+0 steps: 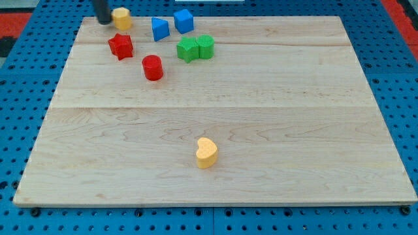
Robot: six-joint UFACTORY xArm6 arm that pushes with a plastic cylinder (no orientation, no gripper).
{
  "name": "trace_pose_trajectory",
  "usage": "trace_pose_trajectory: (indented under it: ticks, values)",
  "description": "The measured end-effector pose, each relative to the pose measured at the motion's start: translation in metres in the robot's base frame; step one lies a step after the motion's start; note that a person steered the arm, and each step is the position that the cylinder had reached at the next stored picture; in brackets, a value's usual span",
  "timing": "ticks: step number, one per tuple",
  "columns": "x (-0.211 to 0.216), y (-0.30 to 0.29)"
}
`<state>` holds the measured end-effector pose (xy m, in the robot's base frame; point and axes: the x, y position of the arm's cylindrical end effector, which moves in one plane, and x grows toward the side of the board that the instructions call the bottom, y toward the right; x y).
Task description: Push the yellow hexagon to the top left
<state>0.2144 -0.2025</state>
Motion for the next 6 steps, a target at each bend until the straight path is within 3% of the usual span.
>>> trace_pose_trajectory:
  ticks: [1, 2, 3, 5, 6]
  values:
    - [0.031, -0.011]
    - [0.012, 0.059]
    - [-0.012, 0.076]
    - [-0.023, 0.050]
    - [0.004, 0.015]
